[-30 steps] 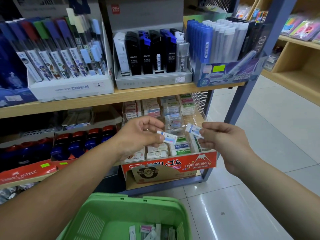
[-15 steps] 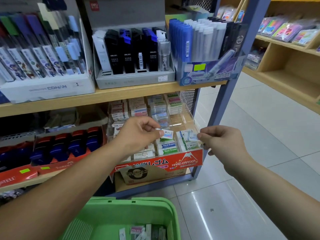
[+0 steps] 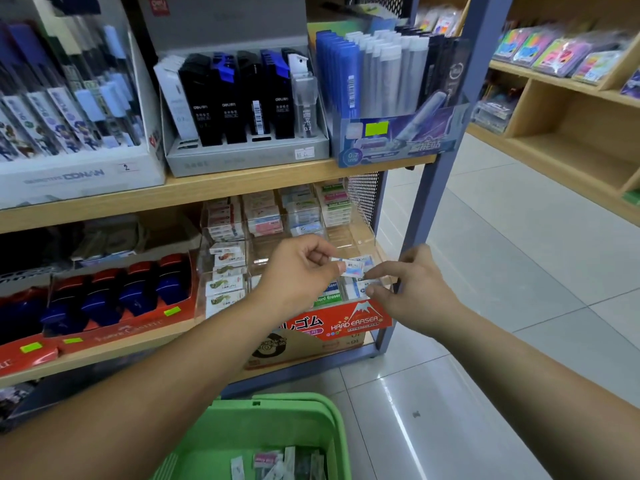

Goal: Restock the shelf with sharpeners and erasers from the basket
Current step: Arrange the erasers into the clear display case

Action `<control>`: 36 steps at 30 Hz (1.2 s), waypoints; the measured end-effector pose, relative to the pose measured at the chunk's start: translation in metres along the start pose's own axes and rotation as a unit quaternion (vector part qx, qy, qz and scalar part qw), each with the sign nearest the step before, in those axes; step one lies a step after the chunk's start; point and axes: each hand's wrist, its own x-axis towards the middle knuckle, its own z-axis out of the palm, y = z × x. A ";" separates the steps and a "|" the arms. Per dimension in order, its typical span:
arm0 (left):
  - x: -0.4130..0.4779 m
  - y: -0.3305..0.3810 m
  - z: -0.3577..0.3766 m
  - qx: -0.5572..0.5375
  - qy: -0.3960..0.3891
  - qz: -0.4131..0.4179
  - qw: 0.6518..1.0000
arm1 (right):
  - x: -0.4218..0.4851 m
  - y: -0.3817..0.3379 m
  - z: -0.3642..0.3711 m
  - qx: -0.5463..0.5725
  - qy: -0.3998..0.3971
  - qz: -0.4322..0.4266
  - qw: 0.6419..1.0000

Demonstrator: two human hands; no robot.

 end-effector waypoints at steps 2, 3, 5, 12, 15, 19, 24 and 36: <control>0.002 -0.002 0.011 0.023 -0.017 0.017 0.999 | 0.000 0.003 0.003 0.065 0.021 0.015 0.998; 0.003 -0.004 0.016 0.047 -0.026 0.025 0.998 | 0.000 0.003 0.004 0.083 0.036 0.017 0.996; 0.007 -0.008 0.021 0.117 -0.034 0.030 0.992 | 0.000 0.004 0.006 0.107 0.058 0.023 0.992; 0.014 -0.007 0.017 0.229 -0.094 0.026 0.969 | -0.001 0.003 0.007 0.107 0.030 0.047 0.993; -0.005 -0.006 -0.001 0.197 -0.066 0.063 0.976 | -0.006 -0.006 -0.001 -0.021 0.071 -0.002 0.997; -0.055 -0.011 -0.039 0.168 -0.007 0.107 0.980 | -0.036 -0.040 -0.005 -0.052 0.056 -0.100 0.992; -0.133 -0.047 -0.066 0.128 -0.007 0.035 0.991 | -0.088 -0.057 0.046 -0.013 -0.174 -0.225 0.959; -0.301 -0.257 -0.072 0.237 -0.238 -0.314 0.888 | -0.146 -0.021 0.233 -0.254 -0.488 -0.155 0.821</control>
